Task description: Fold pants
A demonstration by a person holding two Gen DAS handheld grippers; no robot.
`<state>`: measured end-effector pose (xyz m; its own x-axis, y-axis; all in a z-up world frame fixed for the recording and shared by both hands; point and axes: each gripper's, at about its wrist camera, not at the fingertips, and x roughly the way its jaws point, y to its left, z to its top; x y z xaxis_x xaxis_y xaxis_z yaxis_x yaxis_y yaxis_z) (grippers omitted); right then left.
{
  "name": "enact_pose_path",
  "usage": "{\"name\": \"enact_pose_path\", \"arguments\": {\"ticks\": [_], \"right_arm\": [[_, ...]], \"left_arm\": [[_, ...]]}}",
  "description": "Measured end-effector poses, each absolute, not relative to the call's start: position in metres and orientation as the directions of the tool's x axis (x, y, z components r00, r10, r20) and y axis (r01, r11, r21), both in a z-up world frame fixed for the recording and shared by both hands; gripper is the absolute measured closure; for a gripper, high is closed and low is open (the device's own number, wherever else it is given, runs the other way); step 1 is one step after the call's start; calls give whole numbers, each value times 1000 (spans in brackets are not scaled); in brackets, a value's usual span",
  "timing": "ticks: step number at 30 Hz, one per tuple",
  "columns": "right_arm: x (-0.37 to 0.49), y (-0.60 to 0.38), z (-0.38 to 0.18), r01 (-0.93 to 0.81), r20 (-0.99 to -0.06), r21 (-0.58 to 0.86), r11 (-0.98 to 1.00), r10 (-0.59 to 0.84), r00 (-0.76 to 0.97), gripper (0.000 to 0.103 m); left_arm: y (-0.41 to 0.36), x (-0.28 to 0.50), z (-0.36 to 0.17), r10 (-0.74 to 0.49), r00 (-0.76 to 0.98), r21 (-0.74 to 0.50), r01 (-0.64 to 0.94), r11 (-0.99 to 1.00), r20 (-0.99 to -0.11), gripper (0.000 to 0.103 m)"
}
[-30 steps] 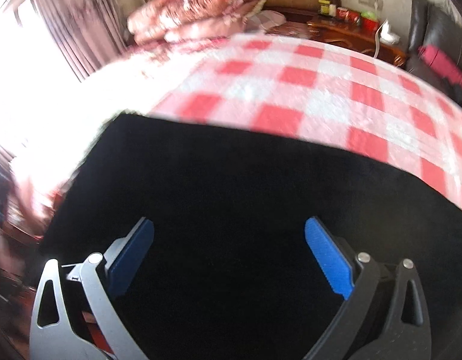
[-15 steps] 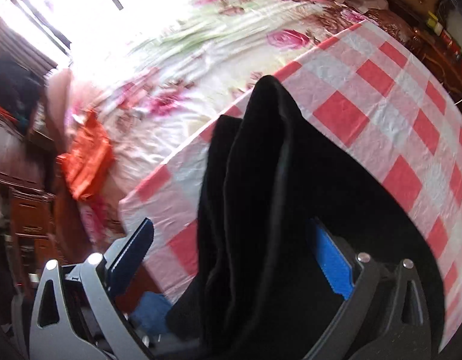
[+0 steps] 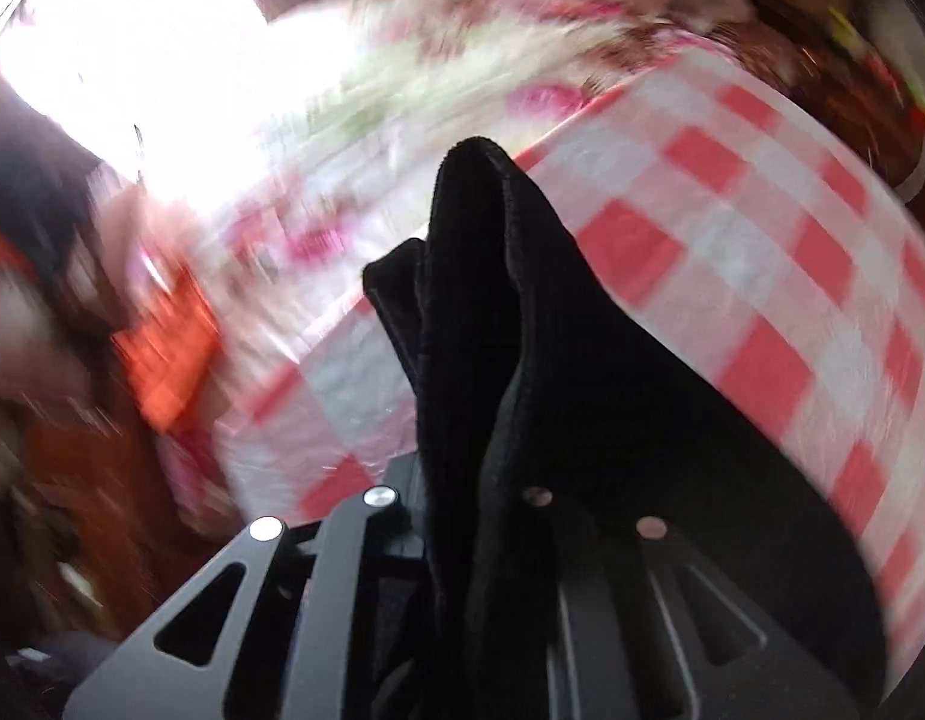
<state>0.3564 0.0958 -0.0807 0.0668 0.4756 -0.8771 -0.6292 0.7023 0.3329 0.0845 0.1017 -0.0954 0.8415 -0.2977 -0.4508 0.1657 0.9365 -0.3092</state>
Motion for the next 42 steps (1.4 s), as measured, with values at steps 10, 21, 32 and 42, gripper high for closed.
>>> {"name": "enact_pose_path", "arguments": {"ticks": [10, 21, 32, 42], "right_arm": [[343, -153, -146, -174, -601, 746, 643, 763, 240, 13], [361, -145, -157, -220, -607, 731, 646, 762, 225, 13], [371, -137, -143, -273, -644, 670, 690, 723, 248, 91], [365, -176, -175, -173, -633, 709, 684, 725, 271, 91]], "left_arm": [[-33, 85, -145, -378, 726, -39, 437, 899, -574, 91], [-67, 59, -161, -205, 815, 284, 408, 868, -542, 46], [-84, 50, -150, -125, 869, 474, 375, 797, -478, 95], [-96, 56, -172, -161, 812, 490, 482, 726, -561, 95]]}}
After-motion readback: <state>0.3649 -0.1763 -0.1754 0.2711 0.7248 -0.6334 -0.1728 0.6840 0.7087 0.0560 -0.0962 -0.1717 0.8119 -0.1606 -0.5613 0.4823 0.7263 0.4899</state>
